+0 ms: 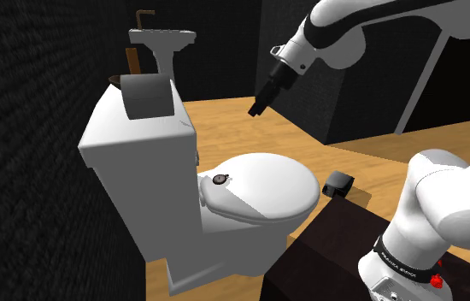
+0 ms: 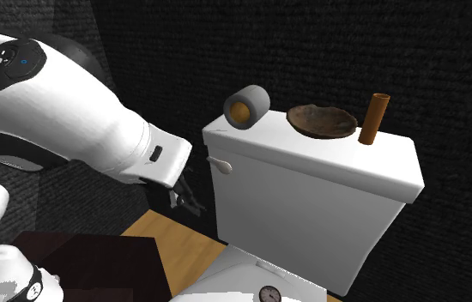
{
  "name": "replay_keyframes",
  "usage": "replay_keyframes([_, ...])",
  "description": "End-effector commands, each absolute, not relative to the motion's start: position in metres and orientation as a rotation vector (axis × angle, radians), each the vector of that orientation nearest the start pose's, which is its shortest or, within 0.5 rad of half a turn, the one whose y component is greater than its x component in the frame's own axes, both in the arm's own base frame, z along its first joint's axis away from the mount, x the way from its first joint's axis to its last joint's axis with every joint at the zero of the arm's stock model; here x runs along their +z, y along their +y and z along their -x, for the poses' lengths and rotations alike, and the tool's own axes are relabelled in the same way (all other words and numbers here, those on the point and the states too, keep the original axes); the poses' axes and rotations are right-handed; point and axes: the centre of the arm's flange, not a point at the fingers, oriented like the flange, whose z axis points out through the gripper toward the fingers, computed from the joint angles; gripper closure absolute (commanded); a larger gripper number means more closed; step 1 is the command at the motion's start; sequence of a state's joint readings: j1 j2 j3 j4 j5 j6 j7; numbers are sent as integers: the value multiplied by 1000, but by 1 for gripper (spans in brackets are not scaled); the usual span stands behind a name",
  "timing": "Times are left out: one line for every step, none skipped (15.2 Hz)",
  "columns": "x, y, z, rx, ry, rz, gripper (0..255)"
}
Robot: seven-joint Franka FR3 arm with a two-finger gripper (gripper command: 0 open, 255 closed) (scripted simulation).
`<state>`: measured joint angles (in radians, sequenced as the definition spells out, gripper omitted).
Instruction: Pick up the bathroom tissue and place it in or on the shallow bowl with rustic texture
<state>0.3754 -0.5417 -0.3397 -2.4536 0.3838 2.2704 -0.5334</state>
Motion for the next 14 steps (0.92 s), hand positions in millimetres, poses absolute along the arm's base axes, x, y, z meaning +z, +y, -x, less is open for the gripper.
replay_keyframes([512,22,-441,-638,-572,2534,0])
replay_keyframes([510,27,-448,-668,-602,2493,0])
replay_keyframes([508,33,-455,-696,-632,2451,0])
replay_keyframes([506,39,-462,-724,-662,2409,0])
replay_keyframes([505,45,-469,-751,-690,2365,0])
replay_keyframes([505,52,-476,-777,-718,2322,0])
replay_keyframes([504,58,-483,-803,-746,2278,0])
replay_keyframes([505,65,-489,-828,-773,2233,0])
replay_keyframes([505,72,-495,-853,-799,2188,0])
replay_keyframes([506,79,-501,-877,-824,2142,0])
replay_keyframes([507,87,-507,-900,-849,2096,0])
replay_keyframes([508,94,-513,-923,-873,2049,0])
replay_keyframes([510,102,-518,-945,-897,2002,0])
replay_keyframes([512,109,-523,-966,-920,1955,0])
